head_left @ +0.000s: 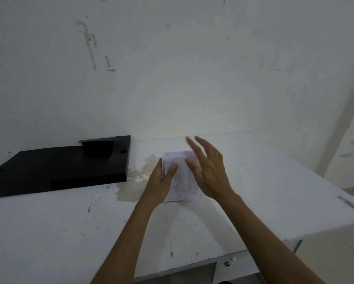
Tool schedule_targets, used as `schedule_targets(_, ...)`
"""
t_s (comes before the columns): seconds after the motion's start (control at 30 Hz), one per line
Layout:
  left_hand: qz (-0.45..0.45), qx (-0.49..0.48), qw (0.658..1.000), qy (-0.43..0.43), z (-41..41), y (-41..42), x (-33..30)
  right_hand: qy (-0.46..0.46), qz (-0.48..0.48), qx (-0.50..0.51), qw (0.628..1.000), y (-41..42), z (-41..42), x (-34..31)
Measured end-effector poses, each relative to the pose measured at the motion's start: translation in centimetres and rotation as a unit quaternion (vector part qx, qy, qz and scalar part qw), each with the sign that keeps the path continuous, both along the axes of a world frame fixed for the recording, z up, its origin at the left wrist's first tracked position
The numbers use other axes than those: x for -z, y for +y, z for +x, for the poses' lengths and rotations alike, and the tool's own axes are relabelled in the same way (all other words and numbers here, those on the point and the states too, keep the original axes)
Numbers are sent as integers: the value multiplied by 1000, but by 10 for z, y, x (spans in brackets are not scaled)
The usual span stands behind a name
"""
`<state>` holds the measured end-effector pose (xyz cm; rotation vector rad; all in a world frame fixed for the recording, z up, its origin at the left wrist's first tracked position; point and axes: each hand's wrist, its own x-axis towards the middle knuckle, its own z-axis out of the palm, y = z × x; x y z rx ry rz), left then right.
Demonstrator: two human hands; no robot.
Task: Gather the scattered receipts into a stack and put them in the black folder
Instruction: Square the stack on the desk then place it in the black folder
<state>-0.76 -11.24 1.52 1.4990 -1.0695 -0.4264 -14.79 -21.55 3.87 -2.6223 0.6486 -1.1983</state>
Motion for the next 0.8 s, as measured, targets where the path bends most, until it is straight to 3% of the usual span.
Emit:
schedule_targets(0.07, -10, 6, 1000, 4, -1, 1, 0, -99, 188, -49, 976, 2, -3, 15)
schedule_targets(0.13, -17, 2, 1000, 4, 0, 1, 3, -118, 338, -125, 925, 3, -3, 31)
schedule_targets(0.17, -20, -2, 1000, 8, 0, 0, 4, -102, 369, -141, 913, 1, -2, 39)
schedule_targets(0.33, -64, -33, 996, -53, 1, 3, -2, -98, 396, -167, 897, -7, 2, 46)
schedule_targets(0.43, -100, -83, 963, -238, 1, 5, -18, -91, 394, -164, 900, -8, 5, 45)
schedule_targets(0.53, -33, -97, 897, -429, 8, 1, -21, -97, 403, -165, 895, -6, 8, 49)
schedule_targets(0.6, -1, -98, 887, -452, 14, 0, -15, -97, 413, -159, 891, -3, 9, 50)
schedule_targets(0.8, -24, -100, 876, -472, 16, 2, -12, -99, 424, -147, 888, -1, 13, 51)
